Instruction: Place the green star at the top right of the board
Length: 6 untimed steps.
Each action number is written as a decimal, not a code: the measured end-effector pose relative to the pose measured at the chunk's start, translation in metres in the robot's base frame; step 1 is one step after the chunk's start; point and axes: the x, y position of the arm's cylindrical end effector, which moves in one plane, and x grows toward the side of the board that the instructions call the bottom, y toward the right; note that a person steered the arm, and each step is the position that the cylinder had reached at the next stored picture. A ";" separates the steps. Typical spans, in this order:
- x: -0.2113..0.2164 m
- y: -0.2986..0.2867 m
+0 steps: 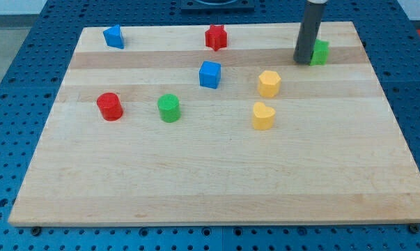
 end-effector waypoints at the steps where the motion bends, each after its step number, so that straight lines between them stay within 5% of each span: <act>1: 0.005 0.008; 3: 0.030 0.023; 6: 0.000 0.042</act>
